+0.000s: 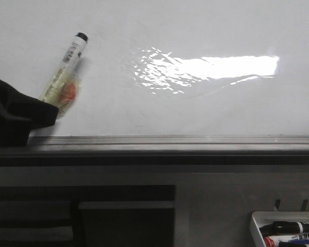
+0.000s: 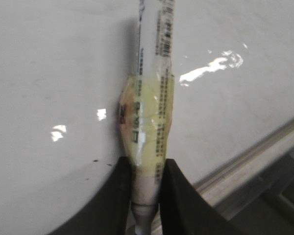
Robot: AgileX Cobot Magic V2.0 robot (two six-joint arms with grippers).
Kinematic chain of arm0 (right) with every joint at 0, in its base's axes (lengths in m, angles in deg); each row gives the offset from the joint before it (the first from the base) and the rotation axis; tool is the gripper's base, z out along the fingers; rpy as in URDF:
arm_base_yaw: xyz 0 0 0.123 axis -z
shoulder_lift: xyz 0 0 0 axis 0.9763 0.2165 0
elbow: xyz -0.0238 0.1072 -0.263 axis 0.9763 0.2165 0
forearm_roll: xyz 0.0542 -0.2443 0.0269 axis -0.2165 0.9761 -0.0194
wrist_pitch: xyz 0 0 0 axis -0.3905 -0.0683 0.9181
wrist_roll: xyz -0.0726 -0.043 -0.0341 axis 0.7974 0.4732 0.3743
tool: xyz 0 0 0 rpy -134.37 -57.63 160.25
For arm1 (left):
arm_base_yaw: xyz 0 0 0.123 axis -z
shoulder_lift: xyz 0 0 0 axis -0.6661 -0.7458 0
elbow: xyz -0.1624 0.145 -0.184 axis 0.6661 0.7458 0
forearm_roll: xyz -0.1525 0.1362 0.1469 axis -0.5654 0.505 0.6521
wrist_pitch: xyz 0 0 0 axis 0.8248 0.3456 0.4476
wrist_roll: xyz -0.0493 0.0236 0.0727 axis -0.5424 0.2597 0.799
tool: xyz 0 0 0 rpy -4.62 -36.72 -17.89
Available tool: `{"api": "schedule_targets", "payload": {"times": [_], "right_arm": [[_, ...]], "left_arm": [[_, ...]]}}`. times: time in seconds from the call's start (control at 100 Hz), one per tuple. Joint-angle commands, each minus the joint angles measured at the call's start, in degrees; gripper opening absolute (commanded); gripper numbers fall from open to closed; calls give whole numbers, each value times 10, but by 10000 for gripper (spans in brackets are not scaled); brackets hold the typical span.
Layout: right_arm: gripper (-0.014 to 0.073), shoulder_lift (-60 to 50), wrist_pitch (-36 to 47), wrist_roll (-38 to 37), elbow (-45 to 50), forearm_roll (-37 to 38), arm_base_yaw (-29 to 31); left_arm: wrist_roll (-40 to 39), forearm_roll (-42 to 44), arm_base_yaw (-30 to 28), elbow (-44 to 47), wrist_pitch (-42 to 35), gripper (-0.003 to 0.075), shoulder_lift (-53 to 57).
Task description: Write number 5 on whiteboard
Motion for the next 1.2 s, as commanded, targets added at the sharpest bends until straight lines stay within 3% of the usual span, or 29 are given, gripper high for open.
{"api": "schedule_targets", "payload": {"times": [0.0, 0.16, 0.32, 0.42, 0.57, 0.67, 0.83, 1.19], "right_arm": [[-61, 32, 35, 6, -42, -6, -51], [-61, 90, 51, 5, -85, -13, -150], [-40, 167, 54, 9, -128, -13, -236], [60, 214, 72, 15, -151, -13, -292], [276, 263, 124, 15, -180, -14, -362], [295, 290, 133, 15, -203, -15, -385], [295, 338, 177, 15, -231, -41, -408], [295, 438, 190, 15, -285, -42, -440]], "left_arm": [[-7, 95, 1, -12, -39, -20, 25], [-7, 249, 1, -12, -84, -20, 52], [-7, 320, 1, -12, -143, -20, 58], [-7, 321, 1, -12, -136, -20, 56], [-7, 366, 1, -12, -141, -20, 55], [-7, 401, 1, -12, -144, -20, 55], [-7, 401, 1, -12, -145, -20, 54], [-7, 401, 1, -12, -146, -20, 45]]}}
